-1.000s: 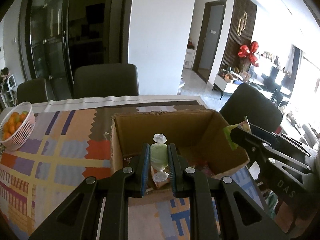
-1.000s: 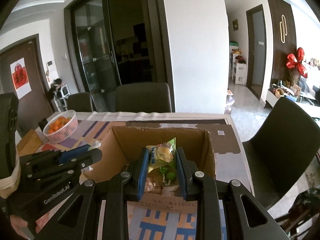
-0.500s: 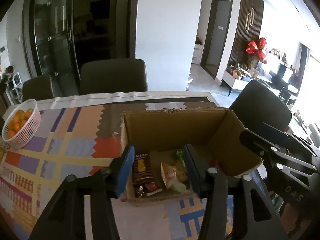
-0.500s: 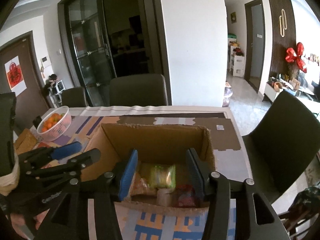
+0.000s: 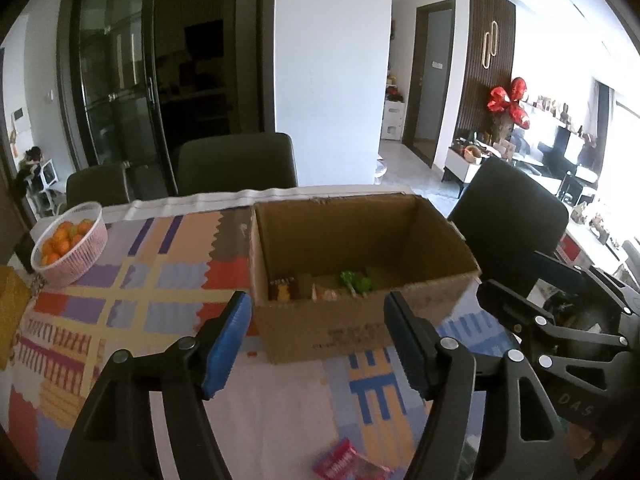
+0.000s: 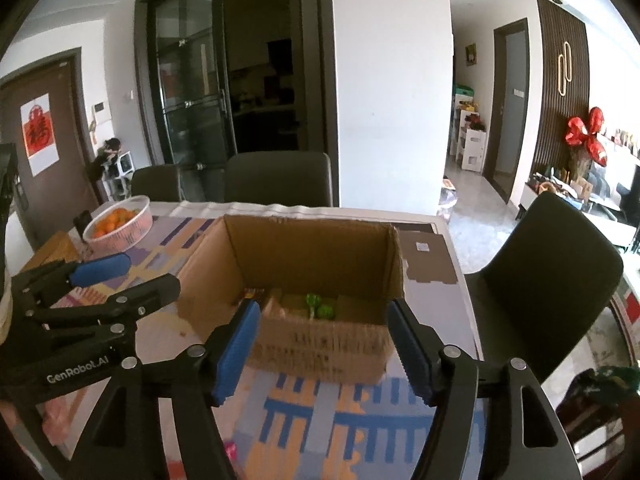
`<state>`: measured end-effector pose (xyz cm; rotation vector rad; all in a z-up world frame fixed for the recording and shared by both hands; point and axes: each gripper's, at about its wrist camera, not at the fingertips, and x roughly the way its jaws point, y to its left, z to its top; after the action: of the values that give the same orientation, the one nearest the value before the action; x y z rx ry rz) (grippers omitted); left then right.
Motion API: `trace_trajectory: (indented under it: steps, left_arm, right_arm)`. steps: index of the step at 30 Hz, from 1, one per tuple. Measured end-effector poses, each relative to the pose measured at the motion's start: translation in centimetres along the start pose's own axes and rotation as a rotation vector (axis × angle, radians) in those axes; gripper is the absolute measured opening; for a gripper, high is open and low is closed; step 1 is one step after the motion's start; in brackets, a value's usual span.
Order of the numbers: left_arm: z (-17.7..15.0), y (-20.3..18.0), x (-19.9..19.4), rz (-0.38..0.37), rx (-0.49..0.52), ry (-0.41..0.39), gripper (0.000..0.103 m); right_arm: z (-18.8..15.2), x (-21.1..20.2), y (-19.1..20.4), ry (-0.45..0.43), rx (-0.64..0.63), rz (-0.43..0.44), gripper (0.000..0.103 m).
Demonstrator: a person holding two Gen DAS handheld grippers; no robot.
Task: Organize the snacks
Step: 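Move both open grippers back down to the red bag and green packet, then grasp the red yogurt hawthorn bag with the left gripper while the right grasps the dark green packet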
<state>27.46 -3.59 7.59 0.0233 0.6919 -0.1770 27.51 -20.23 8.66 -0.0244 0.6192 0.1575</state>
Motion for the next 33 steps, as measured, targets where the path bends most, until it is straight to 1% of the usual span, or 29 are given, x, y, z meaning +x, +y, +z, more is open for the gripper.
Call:
trace_trajectory:
  steps: [5,7,14,21,26,29,33]
  left_arm:
    - [-2.6,-0.7,-1.7,-0.005,-0.013,0.009,0.073]
    - [-3.7,-0.8,-1.9,-0.006,-0.02,0.024,0.075]
    - [-7.8,-1.2,-1.2,-0.019,-0.047,0.132,0.075]
    - [-11.0,-1.5,0.4,-0.02,-0.06,0.219,0.075]
    - [-12.9,-2.0,2.1,-0.037,-0.059,0.293,0.075]
    - [-14.0,-2.3,3.1,-0.02,-0.048,0.324,0.075]
    - [-15.1,-2.7,4.6,-0.022,-0.057,0.369,0.075]
  right_arm:
    - [-2.0,-2.2,0.1,-0.002,-0.024,-0.009,0.071]
    - [-3.1,-3.1,0.1,0.001,-0.023,-0.01,0.071]
    - [-6.8,-4.3,0.4,0.042,-0.024,-0.015,0.071]
    - [-10.0,-3.9,0.8,0.114,-0.035,-0.024,0.071]
    - [-12.2,-3.1,0.3,0.178,-0.007,-0.01,0.071]
    - [-13.5,-2.3,0.0,0.219,0.007,-0.008,0.071]
    - [-15.2,-1.2,-0.6,0.275,0.037,-0.009,0.071]
